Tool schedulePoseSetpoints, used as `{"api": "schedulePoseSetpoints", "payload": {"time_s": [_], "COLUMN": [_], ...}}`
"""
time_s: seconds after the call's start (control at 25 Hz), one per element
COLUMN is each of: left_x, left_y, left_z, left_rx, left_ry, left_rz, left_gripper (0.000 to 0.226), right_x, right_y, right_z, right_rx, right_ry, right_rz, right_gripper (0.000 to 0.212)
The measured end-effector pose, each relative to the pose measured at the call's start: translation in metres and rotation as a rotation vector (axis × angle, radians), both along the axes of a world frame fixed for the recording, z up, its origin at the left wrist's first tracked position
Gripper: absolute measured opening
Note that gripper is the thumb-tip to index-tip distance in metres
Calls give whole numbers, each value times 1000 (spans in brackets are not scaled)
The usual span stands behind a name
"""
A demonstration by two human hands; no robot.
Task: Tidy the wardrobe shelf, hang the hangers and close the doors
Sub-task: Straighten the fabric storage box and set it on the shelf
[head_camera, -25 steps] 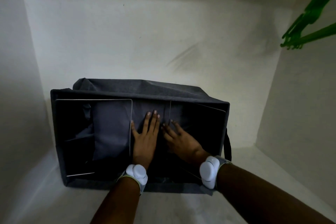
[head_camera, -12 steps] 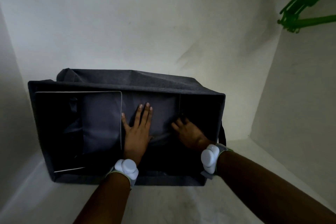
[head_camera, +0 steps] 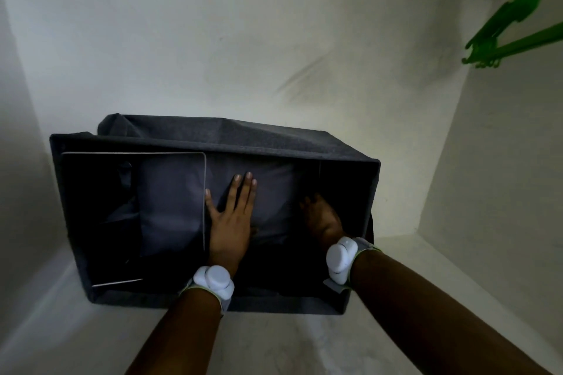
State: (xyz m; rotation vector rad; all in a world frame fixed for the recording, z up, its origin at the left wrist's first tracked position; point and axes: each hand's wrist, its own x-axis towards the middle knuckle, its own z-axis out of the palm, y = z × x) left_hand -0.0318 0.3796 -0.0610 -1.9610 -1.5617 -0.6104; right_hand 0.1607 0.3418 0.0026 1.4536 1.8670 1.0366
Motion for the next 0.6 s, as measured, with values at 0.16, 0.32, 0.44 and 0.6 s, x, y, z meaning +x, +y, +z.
{"api": "schedulePoseSetpoints", "payload": {"time_s": [0.16, 0.32, 0.44, 0.6], "left_x": [5, 21, 21, 16], "left_y": [-1, -1, -7, -24], "left_z": [2, 2, 5, 18], "left_rx": [-21, -36, -59, -92], "left_ry": [-4, -16, -2, 82], "left_rz": [-13, -10, 15, 14], "left_gripper": [125, 122, 111, 84], "right_x": [7, 24, 17, -24], "right_y": [1, -1, 3, -5], "right_z": [8, 6, 10, 20], "right_rx": [-10, 106, 30, 44], "right_ry": [2, 330, 393, 350], "right_rz": [-18, -23, -16, 301], "right_gripper": [50, 47, 36, 40]}}
